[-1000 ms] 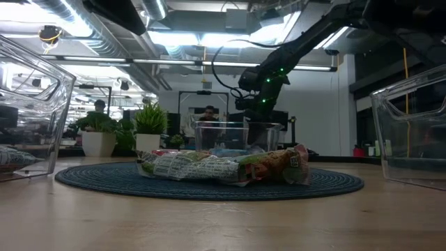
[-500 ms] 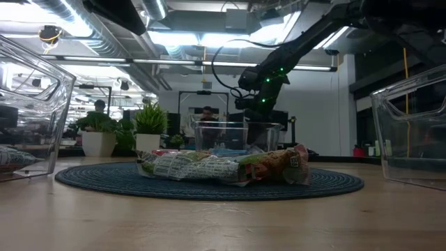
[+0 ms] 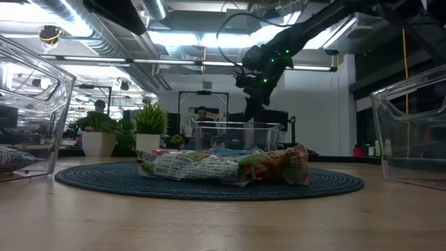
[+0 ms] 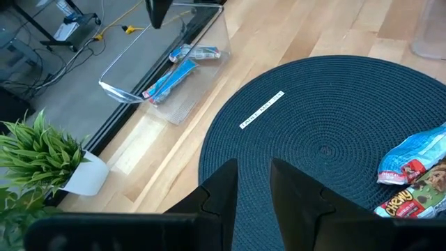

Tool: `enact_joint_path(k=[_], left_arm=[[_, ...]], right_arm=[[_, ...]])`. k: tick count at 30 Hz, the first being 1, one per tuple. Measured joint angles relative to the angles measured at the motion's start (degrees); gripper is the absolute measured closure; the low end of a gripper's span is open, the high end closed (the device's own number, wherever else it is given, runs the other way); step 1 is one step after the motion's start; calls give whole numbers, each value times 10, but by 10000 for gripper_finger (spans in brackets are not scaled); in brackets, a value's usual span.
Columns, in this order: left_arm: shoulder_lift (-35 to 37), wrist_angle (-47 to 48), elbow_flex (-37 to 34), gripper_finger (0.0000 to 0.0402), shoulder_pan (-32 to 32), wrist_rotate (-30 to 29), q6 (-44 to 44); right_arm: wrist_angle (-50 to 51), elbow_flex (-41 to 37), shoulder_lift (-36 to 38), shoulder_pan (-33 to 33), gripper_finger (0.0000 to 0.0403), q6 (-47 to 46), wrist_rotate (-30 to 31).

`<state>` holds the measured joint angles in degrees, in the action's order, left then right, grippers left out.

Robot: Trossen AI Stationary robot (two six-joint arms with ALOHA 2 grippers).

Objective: Pick and place Granola Bars by type
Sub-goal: Put the red granola bar into the top transparent bin

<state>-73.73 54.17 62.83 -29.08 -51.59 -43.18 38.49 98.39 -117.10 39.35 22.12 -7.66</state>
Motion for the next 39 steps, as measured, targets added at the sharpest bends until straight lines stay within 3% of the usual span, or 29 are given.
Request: enact_joint_path(k=[11, 26, 33, 39], left_arm=[[0, 0, 0, 325, 0, 1, -1], [0, 0, 0, 325, 0, 5, -6], [0, 0, 0, 325, 0, 7, -6], [0, 0, 0, 325, 0, 22, -6]], right_arm=[[28, -1, 18, -17, 395, -23, -25], [46, 0, 257, -108, 398, -37, 1], [77, 0, 297, -135, 398, -41, 1], [120, -1, 321, -202, 398, -40, 1]])
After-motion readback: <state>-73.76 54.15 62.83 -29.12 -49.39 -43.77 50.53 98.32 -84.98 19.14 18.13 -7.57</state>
